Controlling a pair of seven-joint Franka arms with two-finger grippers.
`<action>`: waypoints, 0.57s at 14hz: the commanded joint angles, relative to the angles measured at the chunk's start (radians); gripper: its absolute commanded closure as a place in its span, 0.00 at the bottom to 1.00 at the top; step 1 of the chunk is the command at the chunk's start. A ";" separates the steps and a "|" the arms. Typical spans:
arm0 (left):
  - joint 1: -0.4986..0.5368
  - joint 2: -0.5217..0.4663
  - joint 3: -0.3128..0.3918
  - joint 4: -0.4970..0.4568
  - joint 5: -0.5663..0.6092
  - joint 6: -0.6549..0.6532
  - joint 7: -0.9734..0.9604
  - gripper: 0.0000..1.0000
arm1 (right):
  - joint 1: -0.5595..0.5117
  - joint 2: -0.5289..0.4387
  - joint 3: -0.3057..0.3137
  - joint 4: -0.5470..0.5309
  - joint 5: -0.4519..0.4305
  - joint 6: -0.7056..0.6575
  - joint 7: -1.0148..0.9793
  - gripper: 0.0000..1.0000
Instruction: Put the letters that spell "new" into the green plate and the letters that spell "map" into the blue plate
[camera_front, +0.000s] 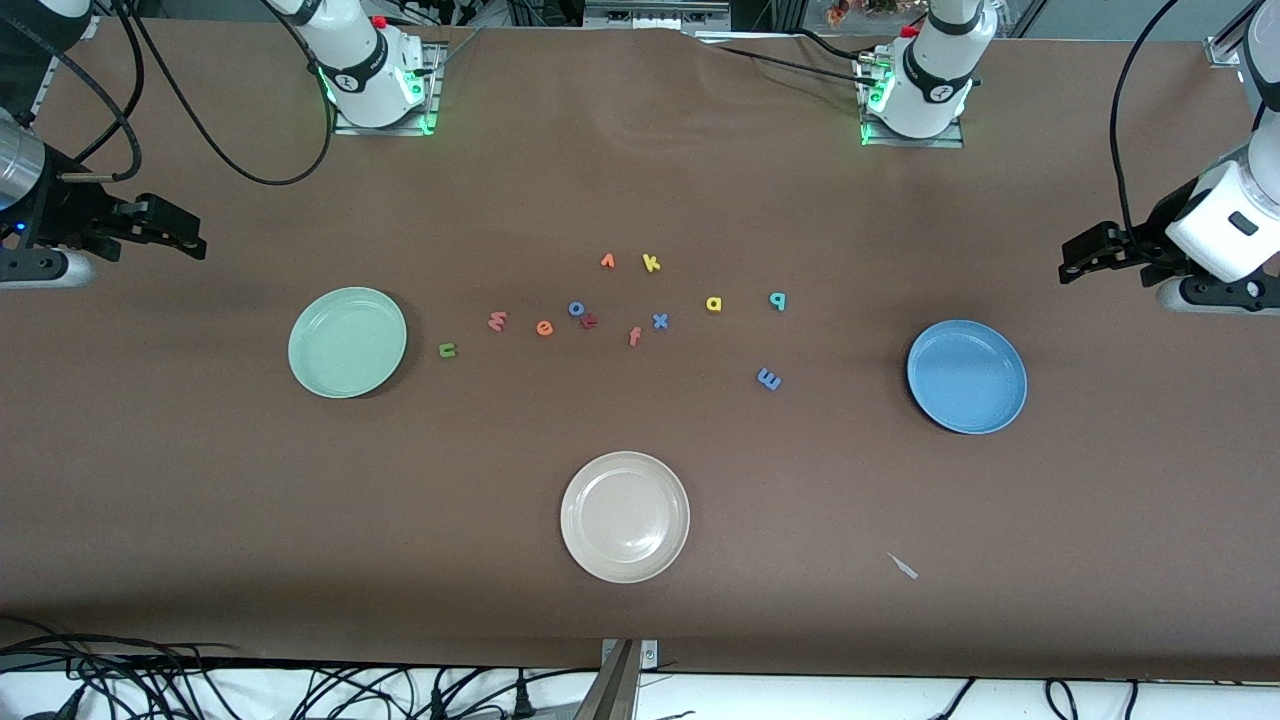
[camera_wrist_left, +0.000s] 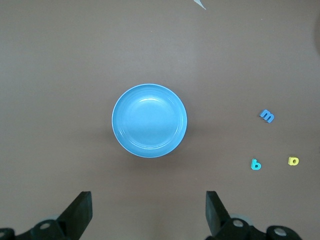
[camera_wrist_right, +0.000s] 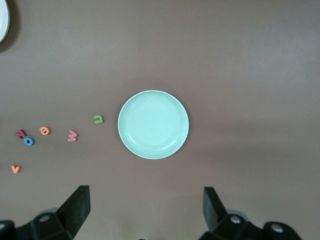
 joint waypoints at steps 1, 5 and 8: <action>0.001 0.002 -0.005 0.011 0.019 -0.012 0.015 0.00 | -0.001 -0.001 0.002 0.009 -0.004 -0.009 0.003 0.00; 0.001 0.002 -0.011 0.011 0.019 -0.012 0.015 0.00 | -0.001 -0.001 0.002 0.009 -0.004 -0.009 0.003 0.00; 0.001 0.002 -0.011 0.011 0.019 -0.012 0.015 0.00 | -0.001 -0.001 0.002 0.009 -0.004 -0.009 0.003 0.00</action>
